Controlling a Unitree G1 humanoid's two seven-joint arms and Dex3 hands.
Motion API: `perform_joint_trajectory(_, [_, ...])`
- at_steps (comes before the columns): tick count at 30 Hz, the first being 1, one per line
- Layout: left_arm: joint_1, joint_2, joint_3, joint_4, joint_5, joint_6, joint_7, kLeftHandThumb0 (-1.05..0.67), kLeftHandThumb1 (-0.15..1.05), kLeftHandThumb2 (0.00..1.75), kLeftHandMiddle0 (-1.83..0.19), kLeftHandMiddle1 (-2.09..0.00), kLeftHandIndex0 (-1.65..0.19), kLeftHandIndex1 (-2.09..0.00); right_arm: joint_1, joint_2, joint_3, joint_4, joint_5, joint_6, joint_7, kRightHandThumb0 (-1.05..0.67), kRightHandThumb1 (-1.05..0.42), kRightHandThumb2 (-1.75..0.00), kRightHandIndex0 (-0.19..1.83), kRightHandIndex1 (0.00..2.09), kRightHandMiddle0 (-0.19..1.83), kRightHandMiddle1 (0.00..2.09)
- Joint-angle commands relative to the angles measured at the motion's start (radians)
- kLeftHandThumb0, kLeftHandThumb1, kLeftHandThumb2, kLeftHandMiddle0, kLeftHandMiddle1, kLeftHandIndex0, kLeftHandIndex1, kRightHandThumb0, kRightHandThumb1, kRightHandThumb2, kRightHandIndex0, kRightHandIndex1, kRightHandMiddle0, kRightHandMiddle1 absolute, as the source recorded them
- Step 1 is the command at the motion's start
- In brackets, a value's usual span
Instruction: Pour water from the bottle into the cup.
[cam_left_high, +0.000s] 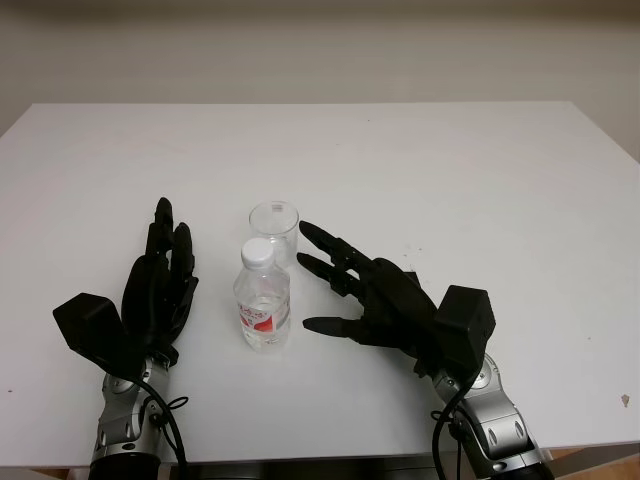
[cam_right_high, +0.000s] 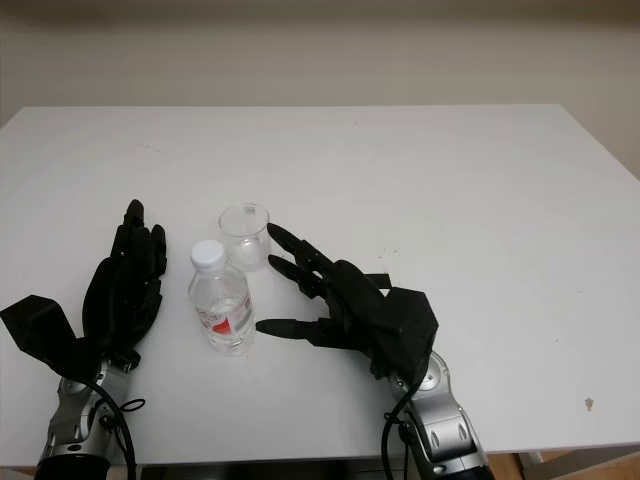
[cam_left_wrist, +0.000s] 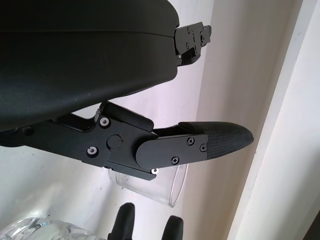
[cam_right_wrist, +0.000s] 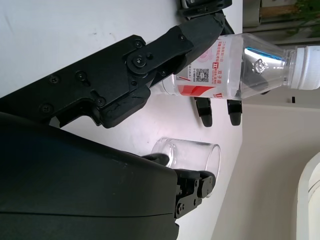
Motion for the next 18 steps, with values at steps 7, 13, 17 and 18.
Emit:
perform_joint_trajectory(7, [0.024, -0.011, -0.001, 0.032, -0.002, 0.001, -0.003, -0.73, 1.05, 0.5, 0.19, -0.04, 0.19, -0.05, -0.009, -0.023, -0.02, 0.004, -0.022, -0.043, -0.001, -0.84, -0.82, -0.06, 0.08, 1.12, -0.07, 1.14])
perform_joint_trajectory(13, [0.022, -0.009, -0.001, 0.035, 0.001, -0.002, -0.004, -0.74, 1.05, 0.49, 0.19, -0.04, 0.18, -0.05, -0.003, -0.031, -0.02, -0.003, -0.035, -0.04, -0.004, -0.83, -0.82, -0.05, 0.08, 1.16, -0.06, 1.15])
perform_joint_trajectory(17, [0.023, -0.01, -0.003, 0.032, 0.003, 0.001, 0.0, -0.74, 1.05, 0.49, 0.19, -0.04, 0.18, -0.05, -0.008, -0.021, -0.01, 0.003, -0.035, -0.034, -0.002, -0.82, -0.81, -0.05, 0.07, 1.16, -0.06, 1.13])
perform_joint_trajectory(18, [0.023, -0.01, -0.003, 0.031, 0.005, 0.001, 0.002, -0.74, 1.05, 0.49, 0.19, -0.04, 0.18, -0.06, -0.009, -0.019, -0.007, 0.005, -0.038, -0.035, -0.003, -0.81, -0.81, -0.05, 0.07, 1.16, -0.06, 1.13])
